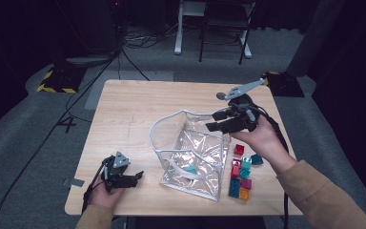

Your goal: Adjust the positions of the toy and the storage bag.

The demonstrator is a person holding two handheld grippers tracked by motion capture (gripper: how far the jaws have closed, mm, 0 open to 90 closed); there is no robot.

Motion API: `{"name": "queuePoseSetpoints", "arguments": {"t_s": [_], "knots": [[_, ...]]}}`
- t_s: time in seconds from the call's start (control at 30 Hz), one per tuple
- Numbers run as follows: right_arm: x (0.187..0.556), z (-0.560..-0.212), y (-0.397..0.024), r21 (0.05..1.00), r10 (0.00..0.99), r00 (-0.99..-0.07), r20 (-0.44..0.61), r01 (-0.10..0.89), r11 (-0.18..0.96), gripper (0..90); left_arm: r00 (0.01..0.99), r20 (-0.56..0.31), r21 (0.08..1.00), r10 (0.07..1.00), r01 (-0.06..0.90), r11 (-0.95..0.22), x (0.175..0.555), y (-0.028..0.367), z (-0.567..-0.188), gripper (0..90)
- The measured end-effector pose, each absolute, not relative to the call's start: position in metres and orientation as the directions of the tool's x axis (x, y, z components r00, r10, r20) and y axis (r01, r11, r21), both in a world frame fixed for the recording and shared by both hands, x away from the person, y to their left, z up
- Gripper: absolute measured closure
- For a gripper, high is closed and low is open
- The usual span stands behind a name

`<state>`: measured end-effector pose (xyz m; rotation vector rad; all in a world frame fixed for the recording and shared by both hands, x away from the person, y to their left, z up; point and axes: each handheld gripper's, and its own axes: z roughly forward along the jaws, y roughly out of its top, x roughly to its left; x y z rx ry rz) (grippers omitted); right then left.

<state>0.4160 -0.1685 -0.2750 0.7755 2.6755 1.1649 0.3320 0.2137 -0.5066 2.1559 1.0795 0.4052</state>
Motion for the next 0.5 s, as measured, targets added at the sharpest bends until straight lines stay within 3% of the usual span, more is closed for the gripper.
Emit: {"name": "queuePoseSetpoints", "arguments": {"t_s": [0.5], "knots": [[0.4, -0.268, -0.243, 0.793, 0.592, -0.801, 0.09, 0.417, 0.444, 48.1, 0.606, -0.028, 0.695, 0.795, 0.583, -0.42, 0.332, 0.214, -0.507, 21.4]]}}
